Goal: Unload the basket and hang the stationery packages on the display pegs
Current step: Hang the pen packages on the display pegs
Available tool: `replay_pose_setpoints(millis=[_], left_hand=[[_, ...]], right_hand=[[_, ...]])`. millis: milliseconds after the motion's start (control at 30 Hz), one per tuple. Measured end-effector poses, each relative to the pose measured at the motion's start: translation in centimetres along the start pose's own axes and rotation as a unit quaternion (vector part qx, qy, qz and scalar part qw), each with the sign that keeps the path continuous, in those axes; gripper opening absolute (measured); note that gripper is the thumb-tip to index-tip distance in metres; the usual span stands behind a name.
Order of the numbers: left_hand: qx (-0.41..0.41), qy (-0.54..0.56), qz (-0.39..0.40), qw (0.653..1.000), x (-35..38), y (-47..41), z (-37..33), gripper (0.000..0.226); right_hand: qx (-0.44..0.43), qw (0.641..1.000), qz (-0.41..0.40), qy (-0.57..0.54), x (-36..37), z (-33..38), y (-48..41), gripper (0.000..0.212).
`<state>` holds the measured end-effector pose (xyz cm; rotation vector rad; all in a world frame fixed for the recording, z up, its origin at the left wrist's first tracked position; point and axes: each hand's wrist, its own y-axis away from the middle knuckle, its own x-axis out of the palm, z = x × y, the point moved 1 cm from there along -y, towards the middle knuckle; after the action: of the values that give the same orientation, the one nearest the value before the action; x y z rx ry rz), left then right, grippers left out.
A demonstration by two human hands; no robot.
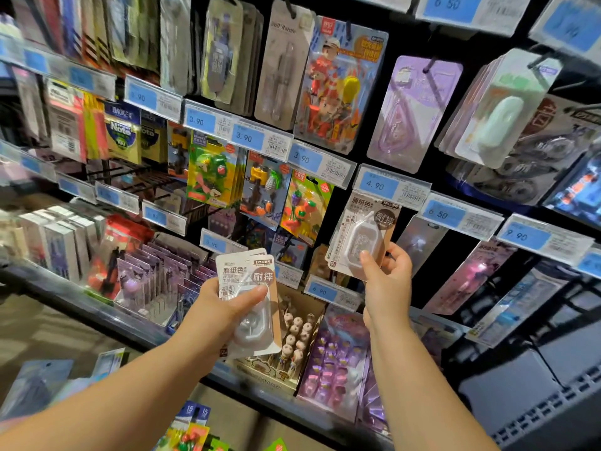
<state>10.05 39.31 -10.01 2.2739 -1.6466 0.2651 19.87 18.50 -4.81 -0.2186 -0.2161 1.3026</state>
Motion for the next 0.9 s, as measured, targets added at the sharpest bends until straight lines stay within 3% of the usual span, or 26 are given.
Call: replay_pose_setpoints(millis=[133, 467, 600, 667, 733, 800, 900], left_hand=[[0.009, -0.002, 0.007, 1.0, 0.0, 0.1, -0.1, 0.032], [0.004, -0.004, 0.001, 1.0, -0.3, -0.4, 0.4, 0.05], [-0.004, 0.001, 0.007, 1.0, -0.4, -0.1, 0.3, 0.068], [-0.007, -0.003, 0.01, 1.0, -0.3, 0.0, 0.3, 0.066], [-0.006, -0.001, 0.012, 1.0, -0.1, 0.1, 0.2, 0.053], [-0.007, 0.0, 0.008, 1.0, 0.2, 0.4, 0.0, 0.041], [0.006, -0.008, 0.006, 1.0, 0.3, 0.5, -0.1, 0.043]], right_hand=[[-0.006, 1.0, -0.006, 0.013, -0.2, -0.3, 0.4, 0.032], [0.025, 0.997, -0.022, 0.074, 1.0, -0.3, -1.3, 0.03], [0.055, 0.987, -0.055, 0.142, 0.9, 0.4, -0.2, 0.049], [0.032, 0.983, -0.057, 0.17, 0.7, 0.9, 1.6, 0.046], [0.006, 0.983, 0.027, 0.183, 1.0, 1.3, 3.6, 0.031], [0.023, 0.968, 0.171, 0.182, 1.7, 1.5, 5.9, 0.021], [0.094, 0.927, 0.316, 0.177, 2.9, 0.7, 8.7, 0.029]])
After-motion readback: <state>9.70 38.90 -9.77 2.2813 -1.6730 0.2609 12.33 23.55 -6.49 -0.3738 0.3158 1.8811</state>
